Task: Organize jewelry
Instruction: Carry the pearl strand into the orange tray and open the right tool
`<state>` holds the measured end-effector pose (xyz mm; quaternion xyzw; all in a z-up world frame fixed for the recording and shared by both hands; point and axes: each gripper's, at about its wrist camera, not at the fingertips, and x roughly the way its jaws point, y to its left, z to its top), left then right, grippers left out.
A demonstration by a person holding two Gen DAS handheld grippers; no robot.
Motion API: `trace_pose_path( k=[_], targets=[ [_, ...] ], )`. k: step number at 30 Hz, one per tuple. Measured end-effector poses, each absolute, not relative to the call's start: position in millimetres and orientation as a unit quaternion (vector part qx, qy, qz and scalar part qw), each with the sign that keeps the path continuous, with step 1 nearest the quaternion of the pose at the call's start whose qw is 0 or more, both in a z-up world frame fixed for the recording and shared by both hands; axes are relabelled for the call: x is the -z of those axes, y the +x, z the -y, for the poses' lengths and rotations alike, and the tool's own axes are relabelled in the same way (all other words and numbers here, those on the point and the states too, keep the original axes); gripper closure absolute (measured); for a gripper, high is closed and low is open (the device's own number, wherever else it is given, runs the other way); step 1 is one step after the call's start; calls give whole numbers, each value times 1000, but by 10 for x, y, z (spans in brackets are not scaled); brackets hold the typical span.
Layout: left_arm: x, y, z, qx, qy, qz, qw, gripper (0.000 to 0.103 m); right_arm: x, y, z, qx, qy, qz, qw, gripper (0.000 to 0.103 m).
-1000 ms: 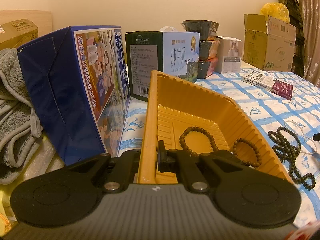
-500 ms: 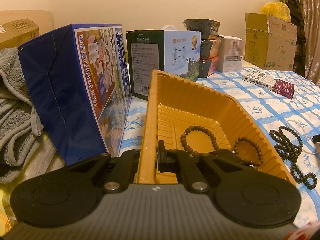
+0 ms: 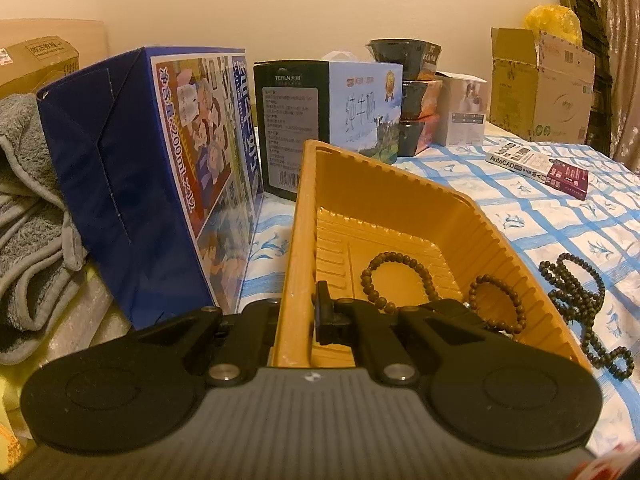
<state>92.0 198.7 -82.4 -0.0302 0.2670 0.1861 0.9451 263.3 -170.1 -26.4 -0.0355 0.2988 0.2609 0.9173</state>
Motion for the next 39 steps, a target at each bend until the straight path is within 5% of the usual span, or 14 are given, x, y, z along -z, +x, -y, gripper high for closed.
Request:
trace_pose_path(
  k=[22, 34, 39],
  targets=[
    [839, 920, -2017, -190, -46, -264, 945, 100, -858, 1959, 742, -457, 45, -218, 861, 101],
    [825, 906, -2008, -189, -48, -263, 945, 100, -591, 1984, -94, -510, 80, -236, 823, 101],
    [830, 901, -2016, -188, -51, -263, 945, 100, -108, 2054, -291, -498, 49, -303, 811, 101]
  ],
)
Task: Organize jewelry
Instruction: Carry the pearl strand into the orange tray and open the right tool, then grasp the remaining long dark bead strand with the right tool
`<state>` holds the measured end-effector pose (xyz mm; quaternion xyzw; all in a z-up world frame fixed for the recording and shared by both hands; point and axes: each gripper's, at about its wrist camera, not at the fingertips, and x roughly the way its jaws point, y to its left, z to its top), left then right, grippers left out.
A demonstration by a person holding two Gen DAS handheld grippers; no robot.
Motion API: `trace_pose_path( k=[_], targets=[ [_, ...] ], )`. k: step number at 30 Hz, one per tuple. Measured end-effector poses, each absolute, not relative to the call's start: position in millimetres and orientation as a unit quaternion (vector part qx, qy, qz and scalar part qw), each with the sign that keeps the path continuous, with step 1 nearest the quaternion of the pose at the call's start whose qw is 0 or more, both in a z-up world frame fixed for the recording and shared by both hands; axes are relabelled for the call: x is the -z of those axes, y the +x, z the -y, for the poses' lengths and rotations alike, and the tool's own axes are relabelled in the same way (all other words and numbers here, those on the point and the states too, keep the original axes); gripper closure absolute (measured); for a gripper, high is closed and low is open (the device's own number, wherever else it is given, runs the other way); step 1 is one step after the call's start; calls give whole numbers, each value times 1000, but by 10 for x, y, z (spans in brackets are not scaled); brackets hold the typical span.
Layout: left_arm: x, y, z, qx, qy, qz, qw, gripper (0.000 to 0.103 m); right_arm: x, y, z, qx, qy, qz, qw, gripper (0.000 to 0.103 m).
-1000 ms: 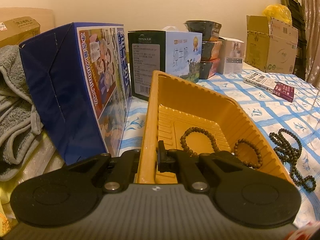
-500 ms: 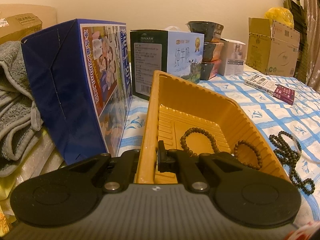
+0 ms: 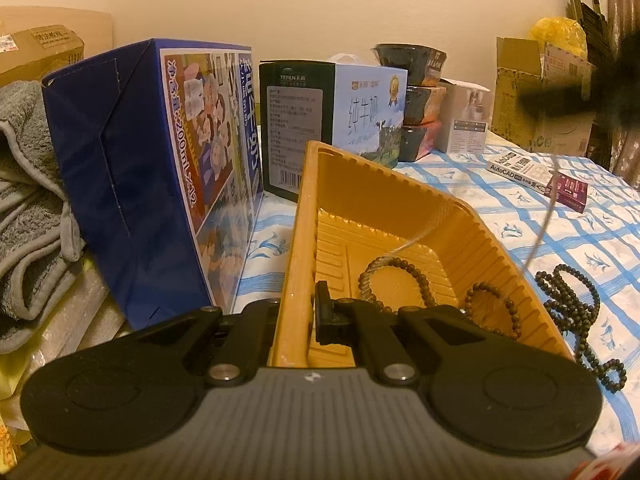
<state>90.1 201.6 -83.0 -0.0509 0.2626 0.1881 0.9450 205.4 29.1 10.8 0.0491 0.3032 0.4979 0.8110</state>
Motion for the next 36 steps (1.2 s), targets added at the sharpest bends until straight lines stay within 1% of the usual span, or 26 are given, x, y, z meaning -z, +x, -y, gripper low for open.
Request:
trace_pose_path(
  k=[4, 9, 12, 19, 20, 22, 23, 24, 25, 26, 36],
  targets=[
    [840, 901, -2025, -189, -52, -263, 944, 99, 294, 2060, -361, -481, 25, -348, 804, 101],
    [841, 906, -2025, -190, -52, -264, 944, 100, 602, 2073, -370, -465, 13, -376, 801, 101],
    [842, 906, -2026, -190, -51, -264, 944, 99, 668, 2066, -376, -464, 11, -380, 801, 101],
    [854, 909, -2033, -192, -51, -266, 943, 100, 565, 2030, -439, -472, 14, -370, 800, 100],
    [854, 911, -2032, -192, -51, -266, 943, 99, 562, 2025, -449, -470, 11, -372, 801, 98],
    [854, 909, -2031, -192, -51, -266, 943, 99, 580, 2022, -442, -464, 6, -375, 802, 84],
    [854, 909, -2031, -192, -51, -266, 943, 99, 591, 2020, -428, -460, 7, -376, 804, 63],
    [856, 909, -2031, -192, -51, -267, 943, 99, 600, 2017, -408, -456, 10, -376, 807, 45],
    [858, 910, -2030, -193, -50, -267, 943, 99, 600, 2012, -382, -453, 14, -372, 810, 42],
    [860, 910, -2033, -193, -50, -268, 943, 99, 596, 2008, -361, -452, 18, -368, 812, 41],
    [871, 909, -2028, -195, -49, -271, 941, 99, 602, 2043, -164, -433, 28, -375, 819, 39]
  ],
)
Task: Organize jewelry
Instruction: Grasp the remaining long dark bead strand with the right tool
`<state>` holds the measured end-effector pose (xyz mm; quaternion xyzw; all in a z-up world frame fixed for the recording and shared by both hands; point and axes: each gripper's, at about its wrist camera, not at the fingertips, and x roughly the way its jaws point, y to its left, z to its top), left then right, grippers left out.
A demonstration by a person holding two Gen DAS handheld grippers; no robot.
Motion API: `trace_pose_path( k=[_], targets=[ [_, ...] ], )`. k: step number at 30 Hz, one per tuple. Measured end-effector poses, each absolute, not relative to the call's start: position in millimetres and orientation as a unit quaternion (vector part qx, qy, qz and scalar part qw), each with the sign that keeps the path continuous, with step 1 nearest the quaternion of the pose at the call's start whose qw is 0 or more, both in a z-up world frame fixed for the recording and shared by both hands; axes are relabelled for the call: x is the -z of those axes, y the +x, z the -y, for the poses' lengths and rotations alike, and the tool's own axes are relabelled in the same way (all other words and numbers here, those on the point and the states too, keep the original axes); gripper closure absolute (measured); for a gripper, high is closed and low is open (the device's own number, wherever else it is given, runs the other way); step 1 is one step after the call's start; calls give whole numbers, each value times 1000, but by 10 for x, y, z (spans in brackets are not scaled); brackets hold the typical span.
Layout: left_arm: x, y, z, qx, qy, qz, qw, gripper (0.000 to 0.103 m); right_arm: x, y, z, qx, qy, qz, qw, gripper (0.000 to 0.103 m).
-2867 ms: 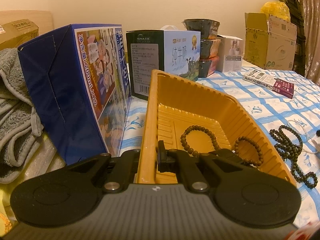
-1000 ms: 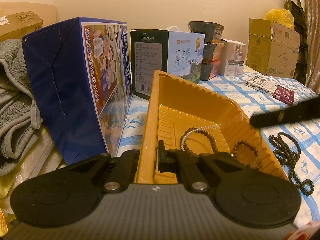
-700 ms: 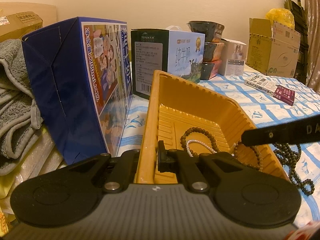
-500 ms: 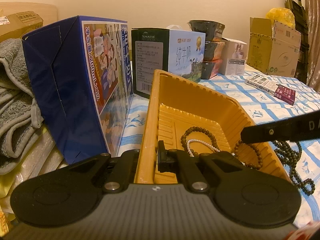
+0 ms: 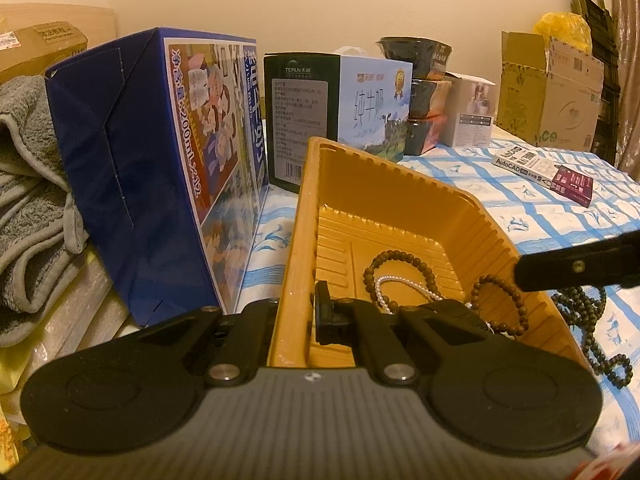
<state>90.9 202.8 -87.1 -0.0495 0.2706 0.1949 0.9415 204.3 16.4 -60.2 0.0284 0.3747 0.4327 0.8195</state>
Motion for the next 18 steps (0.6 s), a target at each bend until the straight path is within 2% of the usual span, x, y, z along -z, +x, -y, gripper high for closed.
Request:
trace_pose_path(
  k=[18],
  targets=[
    [860, 903, -2027, -196, -47, -273, 941, 99, 830, 2000, 828, -344, 43, -402, 847, 34]
  ],
)
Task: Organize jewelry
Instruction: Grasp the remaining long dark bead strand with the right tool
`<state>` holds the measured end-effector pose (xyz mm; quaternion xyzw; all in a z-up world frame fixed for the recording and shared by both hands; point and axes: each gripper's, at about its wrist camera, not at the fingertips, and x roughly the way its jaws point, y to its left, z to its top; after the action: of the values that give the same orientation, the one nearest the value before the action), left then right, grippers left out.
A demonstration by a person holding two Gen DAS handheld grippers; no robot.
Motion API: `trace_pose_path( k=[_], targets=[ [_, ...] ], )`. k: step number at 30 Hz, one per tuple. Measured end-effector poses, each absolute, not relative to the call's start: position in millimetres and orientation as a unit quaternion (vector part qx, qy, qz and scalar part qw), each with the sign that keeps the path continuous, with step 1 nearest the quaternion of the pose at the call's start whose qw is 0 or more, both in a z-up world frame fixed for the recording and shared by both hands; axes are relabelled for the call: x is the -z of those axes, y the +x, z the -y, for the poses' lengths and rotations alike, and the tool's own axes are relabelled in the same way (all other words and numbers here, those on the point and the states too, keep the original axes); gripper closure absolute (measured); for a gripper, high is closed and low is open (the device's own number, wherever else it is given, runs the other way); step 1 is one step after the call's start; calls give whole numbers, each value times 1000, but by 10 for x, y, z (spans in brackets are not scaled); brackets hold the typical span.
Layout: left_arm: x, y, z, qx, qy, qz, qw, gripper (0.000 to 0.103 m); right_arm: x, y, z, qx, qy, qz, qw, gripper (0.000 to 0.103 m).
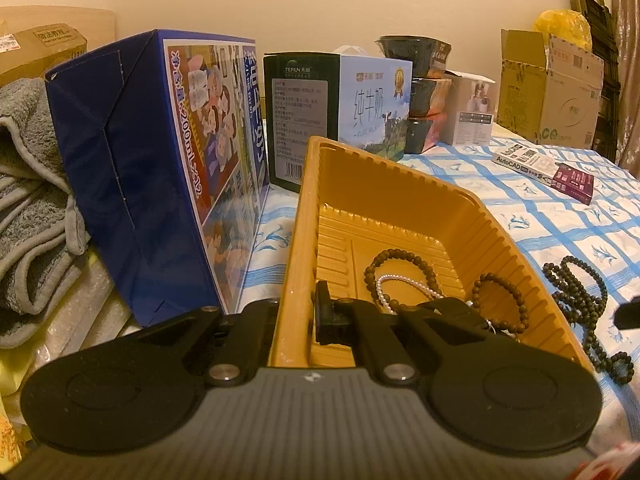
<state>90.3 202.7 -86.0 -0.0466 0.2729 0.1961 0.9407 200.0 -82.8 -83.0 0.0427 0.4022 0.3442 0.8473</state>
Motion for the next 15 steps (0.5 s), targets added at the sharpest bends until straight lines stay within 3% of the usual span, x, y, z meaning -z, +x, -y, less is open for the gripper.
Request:
trace_pose_path(
  k=[7, 15],
  targets=[
    [860, 901, -2031, -196, -45, -274, 940, 99, 1012, 2119, 1129, -299, 33, -418, 857, 33],
    [867, 910, -2042, -196, -43, -276, 940, 99, 1181, 2234, 1053, -325, -56, -402, 854, 27]
  ],
)
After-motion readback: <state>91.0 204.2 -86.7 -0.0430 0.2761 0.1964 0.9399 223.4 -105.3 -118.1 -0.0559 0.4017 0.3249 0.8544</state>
